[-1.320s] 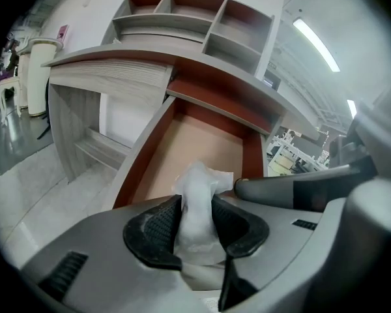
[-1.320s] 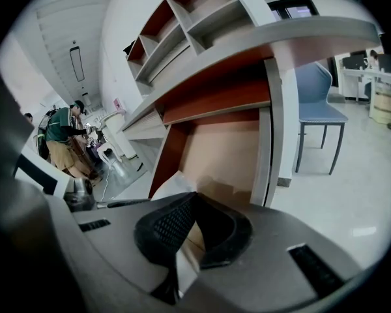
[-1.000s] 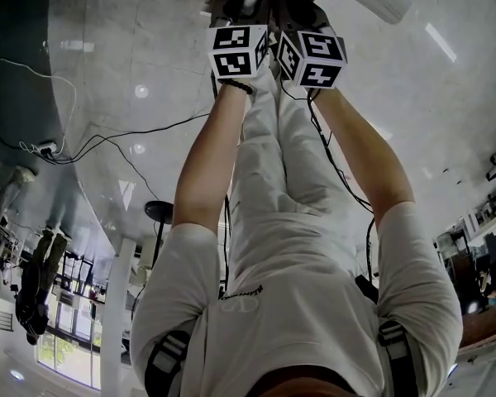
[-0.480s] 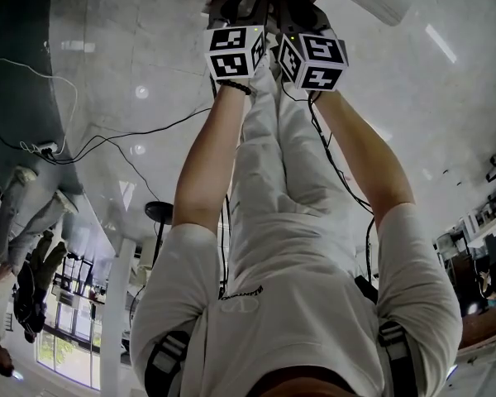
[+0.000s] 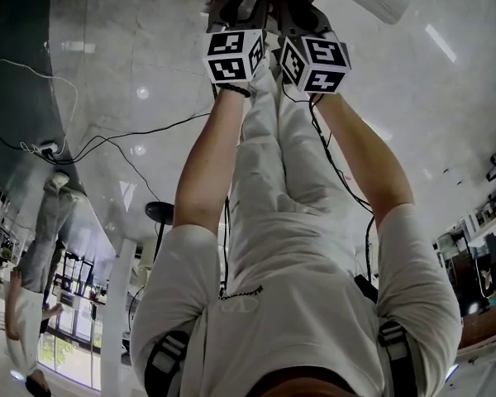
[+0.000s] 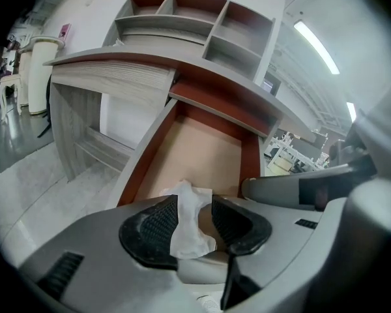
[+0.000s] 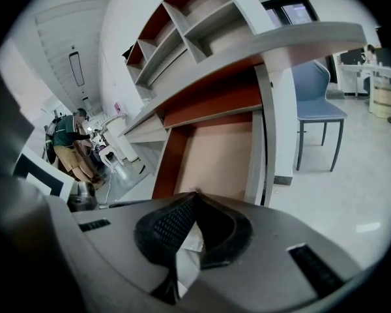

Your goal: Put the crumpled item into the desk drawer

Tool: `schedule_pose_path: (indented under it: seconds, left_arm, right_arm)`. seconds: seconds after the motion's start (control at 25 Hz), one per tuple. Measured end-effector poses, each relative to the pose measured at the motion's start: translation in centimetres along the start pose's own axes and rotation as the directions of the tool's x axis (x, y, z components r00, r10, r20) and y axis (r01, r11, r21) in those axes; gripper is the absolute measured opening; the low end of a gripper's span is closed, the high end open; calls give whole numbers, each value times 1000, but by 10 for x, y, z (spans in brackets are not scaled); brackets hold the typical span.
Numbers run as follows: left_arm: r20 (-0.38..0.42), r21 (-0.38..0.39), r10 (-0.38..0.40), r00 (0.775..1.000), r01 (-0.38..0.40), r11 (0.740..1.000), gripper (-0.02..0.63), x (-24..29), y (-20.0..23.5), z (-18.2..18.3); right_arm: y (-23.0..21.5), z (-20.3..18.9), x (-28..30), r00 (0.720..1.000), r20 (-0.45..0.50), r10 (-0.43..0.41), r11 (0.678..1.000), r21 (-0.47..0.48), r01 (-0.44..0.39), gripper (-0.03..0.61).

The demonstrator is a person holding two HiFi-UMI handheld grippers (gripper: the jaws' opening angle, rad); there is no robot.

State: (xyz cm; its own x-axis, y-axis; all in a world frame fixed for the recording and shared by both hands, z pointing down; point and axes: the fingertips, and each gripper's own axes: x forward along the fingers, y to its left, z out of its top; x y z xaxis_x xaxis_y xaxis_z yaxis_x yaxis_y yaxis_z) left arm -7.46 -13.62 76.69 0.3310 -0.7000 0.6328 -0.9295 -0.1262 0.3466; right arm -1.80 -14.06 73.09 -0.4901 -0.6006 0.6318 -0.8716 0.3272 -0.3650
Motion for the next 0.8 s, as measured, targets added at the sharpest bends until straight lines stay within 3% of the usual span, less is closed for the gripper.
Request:
schedule_pose_path:
  seconds: [0.16, 0.44, 0.8]
  left_arm:
    - [27, 18, -4, 1000, 4, 1000, 153, -8, -5, 9]
    - [57, 23, 27, 998, -28, 999, 2, -36, -10, 25]
    - [141, 30, 9, 990, -14, 999, 2, -113, -35, 83]
  right_arm:
    - [-1, 6, -8, 1000, 6, 7, 1000, -4, -7, -2]
    - [7, 16, -36, 1000, 12, 4, 1000, -17, -4, -2]
    - [35, 67, -111, 997, 66, 46, 999, -29, -44, -2]
